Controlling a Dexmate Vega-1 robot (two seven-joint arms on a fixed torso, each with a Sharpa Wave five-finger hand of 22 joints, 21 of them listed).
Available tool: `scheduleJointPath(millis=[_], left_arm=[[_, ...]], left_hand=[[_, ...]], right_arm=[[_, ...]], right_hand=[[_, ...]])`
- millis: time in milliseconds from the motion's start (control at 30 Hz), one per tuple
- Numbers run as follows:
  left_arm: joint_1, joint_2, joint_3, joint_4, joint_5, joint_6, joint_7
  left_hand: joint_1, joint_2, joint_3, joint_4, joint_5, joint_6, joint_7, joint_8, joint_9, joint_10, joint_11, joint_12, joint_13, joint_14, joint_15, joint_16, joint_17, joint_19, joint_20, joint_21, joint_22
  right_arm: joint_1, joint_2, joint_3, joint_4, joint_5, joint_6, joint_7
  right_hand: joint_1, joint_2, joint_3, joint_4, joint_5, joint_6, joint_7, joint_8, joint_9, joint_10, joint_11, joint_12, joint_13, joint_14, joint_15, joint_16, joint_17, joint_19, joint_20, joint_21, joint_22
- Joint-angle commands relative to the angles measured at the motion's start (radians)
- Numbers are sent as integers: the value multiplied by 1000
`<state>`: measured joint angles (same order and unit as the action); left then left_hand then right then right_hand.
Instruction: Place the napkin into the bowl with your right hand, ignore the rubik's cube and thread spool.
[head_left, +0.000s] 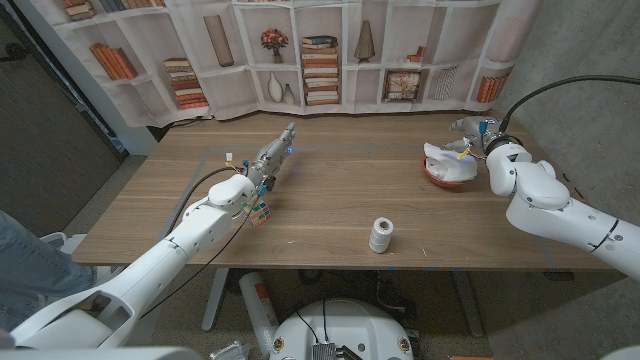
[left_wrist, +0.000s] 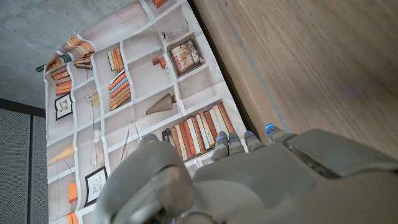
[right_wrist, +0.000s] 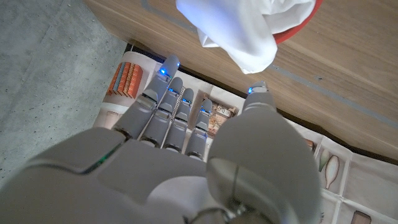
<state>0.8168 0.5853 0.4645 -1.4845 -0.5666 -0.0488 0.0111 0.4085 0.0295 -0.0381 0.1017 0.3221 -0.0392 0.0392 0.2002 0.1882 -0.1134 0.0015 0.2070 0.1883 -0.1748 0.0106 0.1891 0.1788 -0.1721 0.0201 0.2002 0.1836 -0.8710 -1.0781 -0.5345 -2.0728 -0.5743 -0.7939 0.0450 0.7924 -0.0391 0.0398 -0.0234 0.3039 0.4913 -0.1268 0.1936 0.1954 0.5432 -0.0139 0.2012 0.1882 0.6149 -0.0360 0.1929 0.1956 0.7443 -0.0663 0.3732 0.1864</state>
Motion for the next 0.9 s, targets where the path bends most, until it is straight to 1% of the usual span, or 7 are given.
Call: scheduleJointPath(millis=[33, 333, 367, 567, 600, 633, 900], left_arm=[[17, 11, -8, -26, 1, 3, 14], [30, 21, -16, -44, -1, 3, 22], [31, 23, -17, -46, 0, 4, 23], [35, 25, -19, -48, -2, 1, 21], [35, 26, -19, -49, -1, 1, 22], [35, 26, -19, -49, -2, 1, 21], [39, 31, -23, -50, -3, -1, 20]], left_hand=[[0, 8, -6, 4, -2, 3, 2, 0, 2, -5, -2, -2, 2, -20, 3, -1, 4, -158, 4, 8, 4], [1, 9, -8, 4, -2, 3, 4, 0, 2, -5, -3, -2, 2, -20, 4, -1, 4, -158, 5, 8, 5], [1, 9, -8, 4, -2, 3, 3, 0, 2, -5, -2, -2, 2, -20, 3, -1, 4, -158, 5, 8, 5], [1, 9, -9, 4, -2, 2, 2, 0, 2, -5, -4, -1, 2, -20, 3, -1, 4, -157, 5, 8, 5], [1, 9, -9, 4, -2, 2, 2, 0, 2, -5, -4, -2, 2, -20, 4, -1, 4, -158, 5, 8, 5], [1, 9, -10, 4, -2, 2, 2, 0, 2, -5, -3, -2, 2, -20, 4, -1, 4, -158, 5, 8, 5], [2, 10, -11, 3, -2, 2, 1, 0, 2, -6, -4, -2, 2, -20, 4, -1, 4, -159, 5, 8, 5]], right_arm=[[-11, 20, 21, 7, 57, 45, -82], [-11, 35, 25, 14, 82, 68, -120], [-11, 37, 25, 14, 84, 69, -125], [-14, 50, 31, 16, 101, 83, -152], [-14, 52, 32, 17, 105, 86, -156], [-13, 56, 30, 18, 105, 85, -161], [-14, 76, 35, 28, 130, 105, -193]], right_hand=[[-10, 6, -2, 6, 10, 5, 0, 4, 3, -4, 0, 8, 2, 6, 0, 3, 2, 5, -2, -3, 2], [-15, 11, -3, 9, 12, 5, -1, 4, 3, -3, 4, 10, 2, 5, 0, 3, 2, 5, -1, -6, 2], [-15, 11, -3, 9, 12, 3, -3, 3, 3, -4, -1, 9, 2, 5, 0, 3, 2, 6, -1, -6, 2], [-17, 12, -3, 10, 13, 2, -3, 3, 3, -3, 2, 11, 2, 5, 1, 3, 1, 4, 0, -8, 2], [-18, 13, -4, 10, 14, 2, -4, 3, 3, -4, -4, 10, 2, 3, -1, 2, 1, 5, 0, -9, 2], [-18, 13, -4, 10, 14, 2, -4, 3, 3, -3, 0, 11, 2, 4, -1, 2, 1, 5, 0, -9, 2], [-19, 15, -5, 11, 16, 3, -5, 3, 3, -3, -4, 11, 2, 4, -1, 2, 1, 5, 0, -11, 2]])
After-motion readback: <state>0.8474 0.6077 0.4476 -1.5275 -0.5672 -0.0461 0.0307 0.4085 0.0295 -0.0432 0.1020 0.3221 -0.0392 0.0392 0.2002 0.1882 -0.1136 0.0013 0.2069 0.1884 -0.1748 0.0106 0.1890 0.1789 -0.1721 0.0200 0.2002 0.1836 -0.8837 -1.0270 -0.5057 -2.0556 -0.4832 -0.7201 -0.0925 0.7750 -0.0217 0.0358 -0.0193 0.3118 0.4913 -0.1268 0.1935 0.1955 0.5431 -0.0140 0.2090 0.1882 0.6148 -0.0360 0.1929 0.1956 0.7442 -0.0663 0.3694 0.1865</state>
